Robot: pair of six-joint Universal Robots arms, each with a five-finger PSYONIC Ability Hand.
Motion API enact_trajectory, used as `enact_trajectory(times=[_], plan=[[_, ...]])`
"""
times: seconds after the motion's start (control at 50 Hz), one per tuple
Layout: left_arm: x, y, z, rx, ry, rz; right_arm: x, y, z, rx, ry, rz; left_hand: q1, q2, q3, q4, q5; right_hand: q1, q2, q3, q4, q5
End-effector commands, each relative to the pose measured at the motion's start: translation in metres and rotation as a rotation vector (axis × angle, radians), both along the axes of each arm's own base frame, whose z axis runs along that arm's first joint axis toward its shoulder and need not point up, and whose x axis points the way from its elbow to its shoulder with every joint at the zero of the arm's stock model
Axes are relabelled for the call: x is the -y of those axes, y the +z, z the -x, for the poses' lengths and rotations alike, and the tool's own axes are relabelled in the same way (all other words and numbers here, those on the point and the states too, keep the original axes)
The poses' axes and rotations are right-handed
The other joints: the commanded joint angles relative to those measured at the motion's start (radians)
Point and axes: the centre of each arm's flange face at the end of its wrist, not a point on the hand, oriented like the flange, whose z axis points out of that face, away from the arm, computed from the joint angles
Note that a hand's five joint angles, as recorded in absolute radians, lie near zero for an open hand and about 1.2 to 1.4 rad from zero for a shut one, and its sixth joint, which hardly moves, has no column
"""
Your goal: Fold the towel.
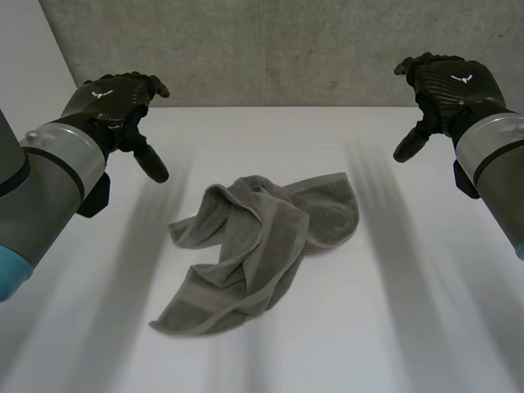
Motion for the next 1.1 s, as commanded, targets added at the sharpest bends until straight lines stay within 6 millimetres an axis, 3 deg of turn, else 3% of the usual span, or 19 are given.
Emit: enact_trajectory(times=[0.02,0.12,0.18,0.22,0.32,0.44,0.48,0.5,0.54,0.66,0.76,1.0,1.1], plan=[[-0.007,0.0,-0.002,-0.064,0.002,-0.034,0.0,0.001,0.0,-0.003,0.004,0.002,-0.049,-0.059,-0.065,-0.071,-0.054,-0.057,-0.068,-0.076,-0.084,-0.061],[-0.019,-0.004,-0.006,-0.095,-0.005,-0.069,-0.002,0.001,-0.003,-0.031,0.035,0.007,-0.048,-0.058,-0.064,-0.07,-0.054,-0.057,-0.068,-0.076,-0.084,-0.061],[-0.031,-0.01,-0.003,-0.09,-0.043,-0.093,-0.007,-0.005,-0.009,-0.131,0.103,0.007,-0.045,-0.055,-0.061,-0.067,-0.051,-0.057,-0.068,-0.076,-0.084,-0.061],[-0.04,-0.015,0.001,-0.083,-0.088,-0.115,-0.013,-0.02,-0.013,-0.283,0.185,-0.027,-0.045,-0.055,-0.061,-0.067,-0.051,-0.057,-0.068,-0.076,-0.084,-0.061],[-0.08,-0.054,0.014,-0.027,-0.259,-0.255,-0.015,-0.045,-0.018,-0.397,0.243,-0.108,-0.042,-0.052,-0.058,-0.064,-0.048,-0.057,-0.068,-0.076,-0.084,-0.061],[-0.099,-0.085,0.011,0.021,-0.281,-0.354,-0.007,-0.067,-0.018,-0.396,0.245,-0.176,-0.039,-0.049,-0.055,-0.061,-0.045,-0.057,-0.068,-0.076,-0.084,-0.061],[-0.109,-0.101,0.01,0.043,-0.295,-0.394,-0.003,-0.086,-0.022,-0.374,0.253,-0.236,-0.031,-0.04,-0.046,-0.053,-0.036,-0.057,-0.068,-0.076,-0.084,-0.061],[-0.109,-0.101,0.01,0.043,-0.295,-0.394,-0.003,-0.086,-0.022,-0.374,0.253,-0.237,-0.031,-0.04,-0.046,-0.053,-0.036,-0.057,-0.068,-0.076,-0.084,-0.061],[-0.109,-0.12,0.012,0.059,-0.289,-0.415,0.0,-0.104,-0.024,-0.325,0.248,-0.304,-0.028,-0.037,-0.043,-0.05,-0.033,-0.057,-0.068,-0.076,-0.084,-0.061],[-0.104,-0.137,0.011,0.087,-0.235,-0.423,0.007,-0.131,-0.029,-0.231,0.234,-0.372,-0.025,-0.034,-0.04,-0.047,-0.03,-0.057,-0.068,-0.076,-0.084,-0.061],[-0.101,-0.149,0.013,0.119,-0.2,-0.437,0.013,-0.156,-0.033,-0.165,0.222,-0.403,-0.025,-0.034,-0.04,-0.047,-0.03,0.164,0.153,0.145,0.137,0.161],[-0.097,-0.163,0.028,0.138,-0.226,-0.45,0.007,-0.187,-0.041,-0.16,0.24,-0.472,0.04,0.03,0.024,0.018,0.035,0.238,0.227,0.219,0.211,0.234],[-0.091,-0.168,0.031,0.135,-0.217,-0.437,0.009,-0.193,-0.048,-0.095,0.236,-0.467,0.213,0.204,0.198,0.191,0.208,0.276,0.265,0.257,0.249,0.273]])
